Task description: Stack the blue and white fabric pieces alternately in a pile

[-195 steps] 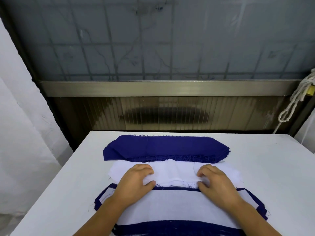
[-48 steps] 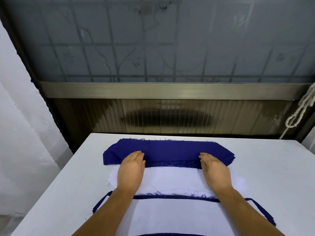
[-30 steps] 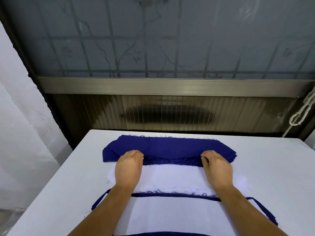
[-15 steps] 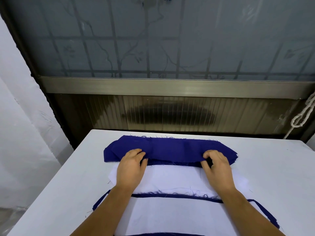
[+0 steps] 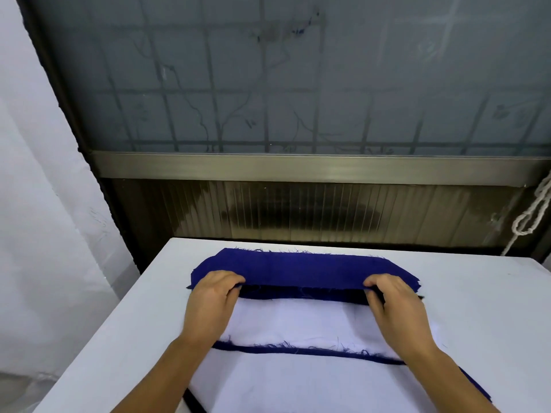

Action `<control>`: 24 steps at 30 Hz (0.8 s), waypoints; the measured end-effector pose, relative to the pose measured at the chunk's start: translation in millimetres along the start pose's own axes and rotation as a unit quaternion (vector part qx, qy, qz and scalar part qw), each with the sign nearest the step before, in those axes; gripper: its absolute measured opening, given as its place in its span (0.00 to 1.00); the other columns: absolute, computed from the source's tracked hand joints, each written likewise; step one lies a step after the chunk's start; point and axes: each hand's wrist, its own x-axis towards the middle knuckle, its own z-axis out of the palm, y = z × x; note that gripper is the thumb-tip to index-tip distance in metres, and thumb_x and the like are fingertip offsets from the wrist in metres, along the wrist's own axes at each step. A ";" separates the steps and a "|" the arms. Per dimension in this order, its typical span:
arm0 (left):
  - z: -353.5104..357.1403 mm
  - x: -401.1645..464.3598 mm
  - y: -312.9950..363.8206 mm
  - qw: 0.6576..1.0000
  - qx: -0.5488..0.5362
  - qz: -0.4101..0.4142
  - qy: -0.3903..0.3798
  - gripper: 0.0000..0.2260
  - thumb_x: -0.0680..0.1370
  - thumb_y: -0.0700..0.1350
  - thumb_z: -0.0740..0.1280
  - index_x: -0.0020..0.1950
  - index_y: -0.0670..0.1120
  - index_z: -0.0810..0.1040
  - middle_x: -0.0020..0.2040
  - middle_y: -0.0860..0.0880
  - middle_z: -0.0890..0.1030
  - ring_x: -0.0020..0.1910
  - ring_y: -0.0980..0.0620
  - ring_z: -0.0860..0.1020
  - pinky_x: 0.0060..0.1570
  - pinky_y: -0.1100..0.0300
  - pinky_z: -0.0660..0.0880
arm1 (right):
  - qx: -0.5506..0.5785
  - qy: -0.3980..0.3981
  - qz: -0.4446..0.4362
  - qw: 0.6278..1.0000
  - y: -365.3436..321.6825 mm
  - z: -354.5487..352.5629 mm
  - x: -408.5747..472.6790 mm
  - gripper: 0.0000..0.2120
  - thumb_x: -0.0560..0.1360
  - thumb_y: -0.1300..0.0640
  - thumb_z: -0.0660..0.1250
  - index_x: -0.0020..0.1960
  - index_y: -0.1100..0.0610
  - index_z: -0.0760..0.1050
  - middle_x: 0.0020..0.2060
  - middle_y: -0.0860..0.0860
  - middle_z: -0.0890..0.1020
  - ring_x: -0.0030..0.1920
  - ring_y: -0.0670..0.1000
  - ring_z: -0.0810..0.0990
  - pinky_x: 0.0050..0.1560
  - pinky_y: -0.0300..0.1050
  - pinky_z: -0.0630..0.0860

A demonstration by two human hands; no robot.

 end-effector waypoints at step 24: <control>-92.4 -33.1 20.7 0.981 -0.161 0.067 -0.082 0.09 0.74 0.43 0.73 0.44 0.58 0.81 0.45 0.61 0.80 0.45 0.58 0.80 0.41 0.69 0.74 | -0.072 0.088 -0.195 0.974 8.5 -98.8 -55.7 0.12 0.76 0.60 0.61 0.45 0.61 0.83 0.43 0.50 0.83 0.47 0.47 0.77 0.52 0.36 0.70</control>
